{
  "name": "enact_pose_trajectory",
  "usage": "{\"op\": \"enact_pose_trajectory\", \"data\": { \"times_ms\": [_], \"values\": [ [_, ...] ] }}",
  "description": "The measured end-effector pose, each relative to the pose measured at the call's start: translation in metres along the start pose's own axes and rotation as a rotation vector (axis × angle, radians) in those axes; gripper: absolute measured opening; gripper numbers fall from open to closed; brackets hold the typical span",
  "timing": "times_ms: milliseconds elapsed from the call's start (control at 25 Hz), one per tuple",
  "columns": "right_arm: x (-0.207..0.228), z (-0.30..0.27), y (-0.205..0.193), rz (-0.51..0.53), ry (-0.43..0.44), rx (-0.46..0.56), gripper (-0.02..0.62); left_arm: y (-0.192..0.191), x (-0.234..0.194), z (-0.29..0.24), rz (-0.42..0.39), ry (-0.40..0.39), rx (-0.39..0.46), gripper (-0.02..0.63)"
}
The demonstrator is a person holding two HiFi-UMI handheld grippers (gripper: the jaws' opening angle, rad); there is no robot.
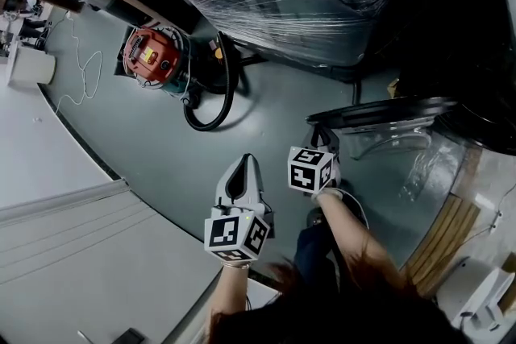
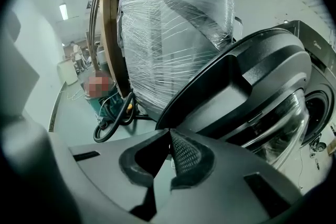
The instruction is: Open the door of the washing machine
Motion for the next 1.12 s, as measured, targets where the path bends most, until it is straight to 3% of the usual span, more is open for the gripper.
{"op": "enact_pose_trajectory", "data": {
  "times_ms": [440,1120],
  "values": [
    [0.031,-0.032,0.022,-0.003,-0.058,0.026,0.002,-0.006,0.004,-0.006,0.002,0.027,-0.01,0.014],
    [0.04,-0.039,0.028,0.033,0.002,0.04,0.001,0.001,0.017,-0.017,-0.015,0.026,-0.011,0.014]
  ]
}}
Point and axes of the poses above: the fingertips, and each gripper's own axes: z backward along the fingers, x to its right, y out of its top, the point moved 9 cm from there along z, backward along the fingers, and after that the axes turned 10 degrees about x, right-handed, at the moved point
